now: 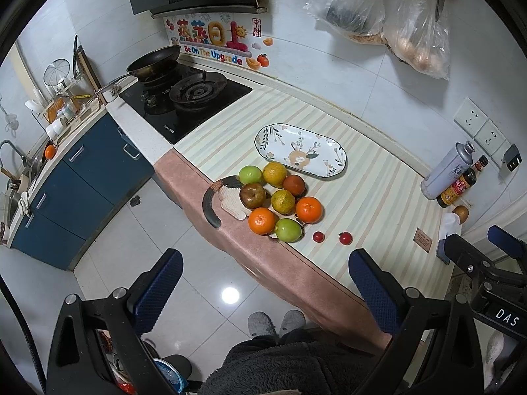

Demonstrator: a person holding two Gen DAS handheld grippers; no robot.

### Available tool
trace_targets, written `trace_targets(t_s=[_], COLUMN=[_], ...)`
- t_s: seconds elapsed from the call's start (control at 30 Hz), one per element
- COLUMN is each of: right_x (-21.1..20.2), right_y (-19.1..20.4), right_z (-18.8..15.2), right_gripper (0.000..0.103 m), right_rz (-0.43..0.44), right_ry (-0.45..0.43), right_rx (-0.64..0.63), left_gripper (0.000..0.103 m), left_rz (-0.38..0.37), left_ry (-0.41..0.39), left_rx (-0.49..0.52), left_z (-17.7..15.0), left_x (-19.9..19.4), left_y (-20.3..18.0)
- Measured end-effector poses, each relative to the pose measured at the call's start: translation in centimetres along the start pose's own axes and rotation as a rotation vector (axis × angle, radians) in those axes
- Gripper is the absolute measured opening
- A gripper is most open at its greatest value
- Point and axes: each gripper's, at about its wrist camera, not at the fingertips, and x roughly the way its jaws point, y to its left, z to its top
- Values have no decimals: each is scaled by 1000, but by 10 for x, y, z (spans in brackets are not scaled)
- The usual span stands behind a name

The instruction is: Organize fruits

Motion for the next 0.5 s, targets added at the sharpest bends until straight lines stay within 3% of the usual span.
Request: trace_targets(t_s=[0.5], right_x=[1], right_y=[4], right_z=[0], right_gripper=[103], right_rz=[1], right_ry=[-1], right_rx=[-2], left_gripper=[103], left_rz=[0], left_ry=[-3], left_rx=[-2], left_z=[1], left_x=[0], left_y=[0])
